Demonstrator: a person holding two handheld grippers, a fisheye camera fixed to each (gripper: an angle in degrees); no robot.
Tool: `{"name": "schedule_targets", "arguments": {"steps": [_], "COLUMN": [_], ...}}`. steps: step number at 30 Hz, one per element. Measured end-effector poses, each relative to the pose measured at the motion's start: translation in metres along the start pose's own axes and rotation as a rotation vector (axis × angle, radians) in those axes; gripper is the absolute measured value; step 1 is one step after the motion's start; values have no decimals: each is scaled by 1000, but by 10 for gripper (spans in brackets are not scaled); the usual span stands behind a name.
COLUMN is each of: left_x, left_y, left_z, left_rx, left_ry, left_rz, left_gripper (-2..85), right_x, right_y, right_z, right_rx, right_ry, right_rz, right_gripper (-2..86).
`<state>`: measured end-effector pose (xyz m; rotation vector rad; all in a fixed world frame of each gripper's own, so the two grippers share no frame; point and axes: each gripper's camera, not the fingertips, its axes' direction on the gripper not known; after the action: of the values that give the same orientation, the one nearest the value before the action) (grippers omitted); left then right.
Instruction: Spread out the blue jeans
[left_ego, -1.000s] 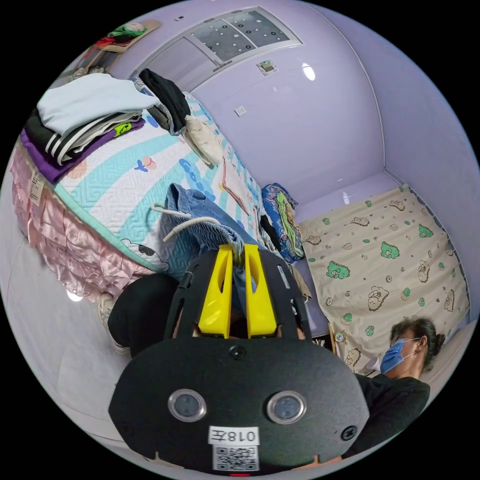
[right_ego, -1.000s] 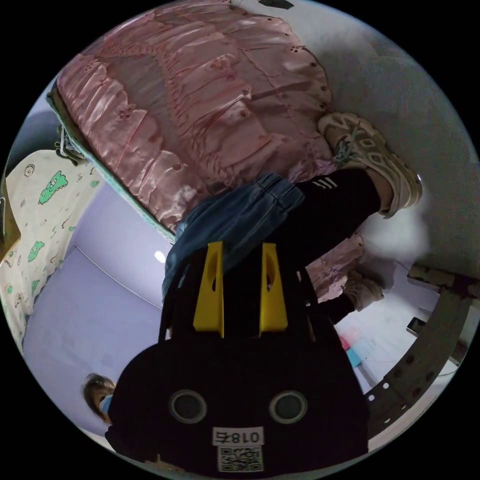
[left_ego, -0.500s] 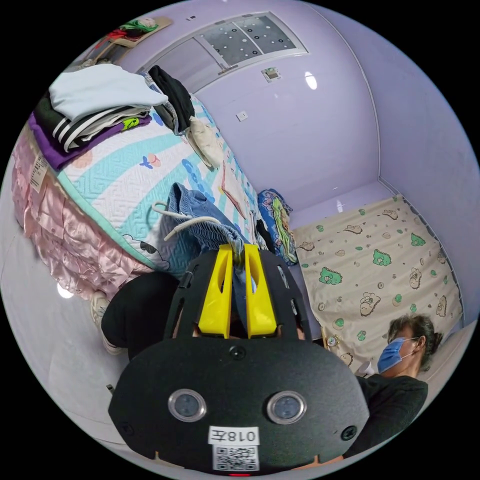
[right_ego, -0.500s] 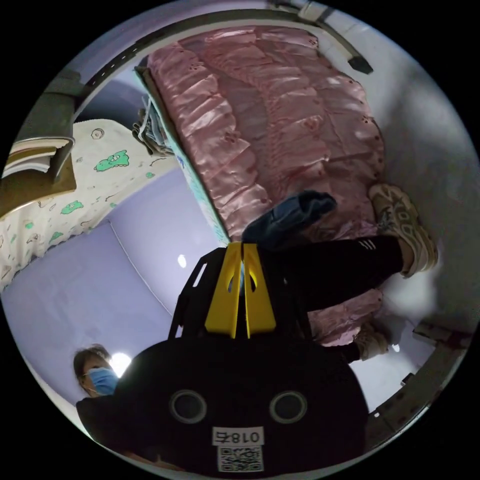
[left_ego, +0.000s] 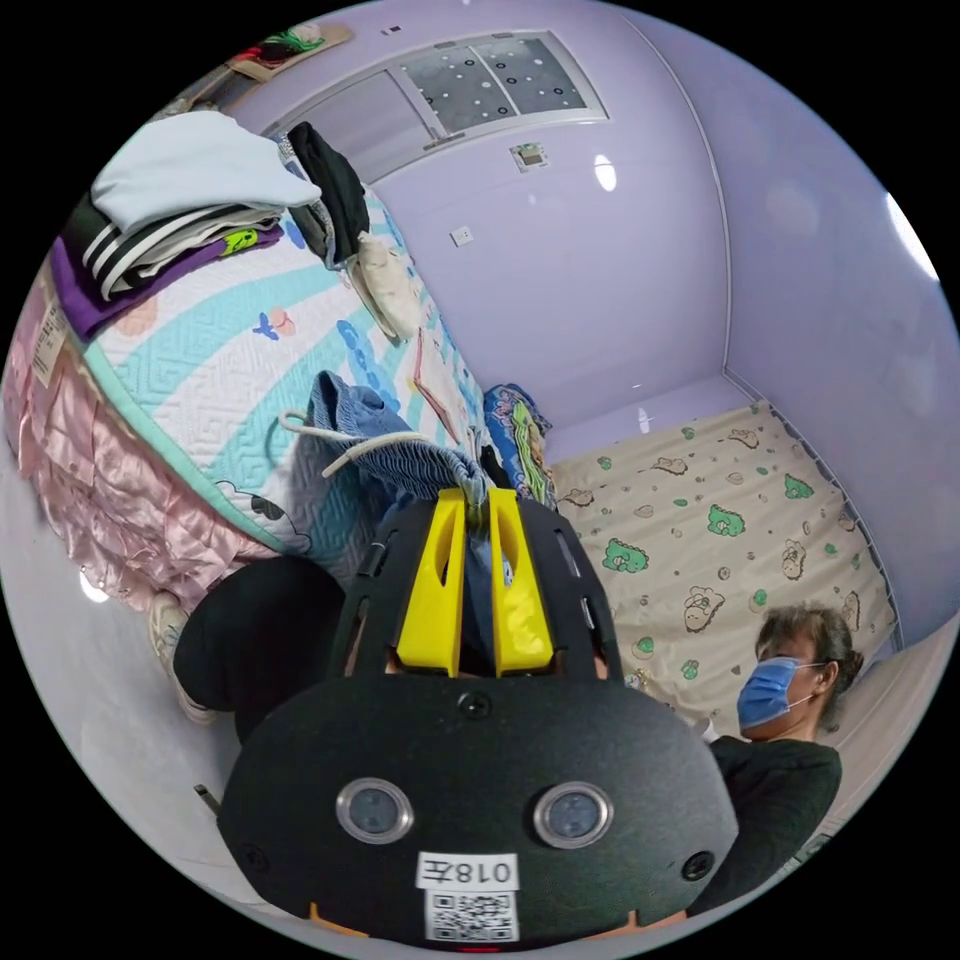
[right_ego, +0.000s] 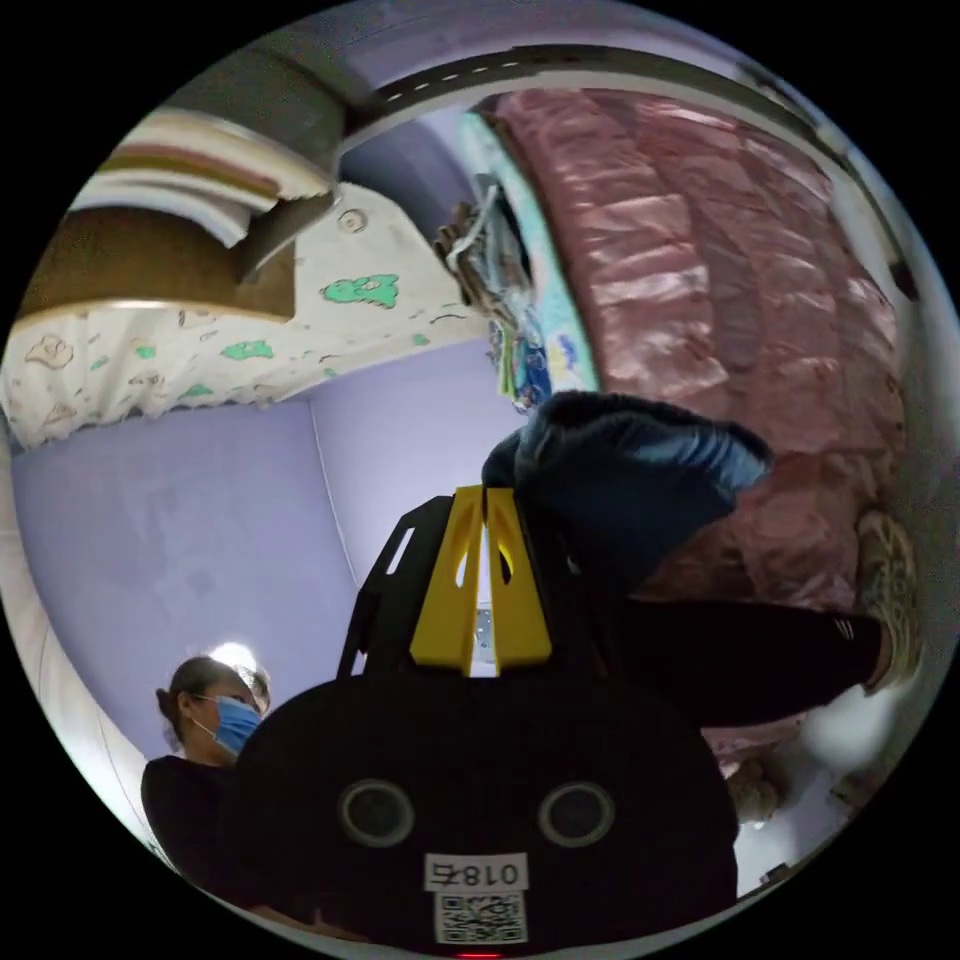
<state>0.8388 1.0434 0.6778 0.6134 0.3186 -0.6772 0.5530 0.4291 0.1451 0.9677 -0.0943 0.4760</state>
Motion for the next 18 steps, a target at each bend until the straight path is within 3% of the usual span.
{"name": "schedule_targets", "arguments": {"steps": [9,14,18], "left_x": [-34,-61,-105], "left_y": [3,-41,-109], "left_z": [17,57,121], "left_rx": [-78,-16,41], "left_ry": [0,95,146], "left_rz": [-61,-104,-178], "left_gripper": [36,38,38], "right_x": [-128,-177,-168], "right_y": [19,28,26], "right_z": [106,250,376], "right_rx": [-107,-197,-254], "right_ry": [87,106,180], "right_rz": [-245,-377,-421], "right_gripper": [-6,-5,-4]}}
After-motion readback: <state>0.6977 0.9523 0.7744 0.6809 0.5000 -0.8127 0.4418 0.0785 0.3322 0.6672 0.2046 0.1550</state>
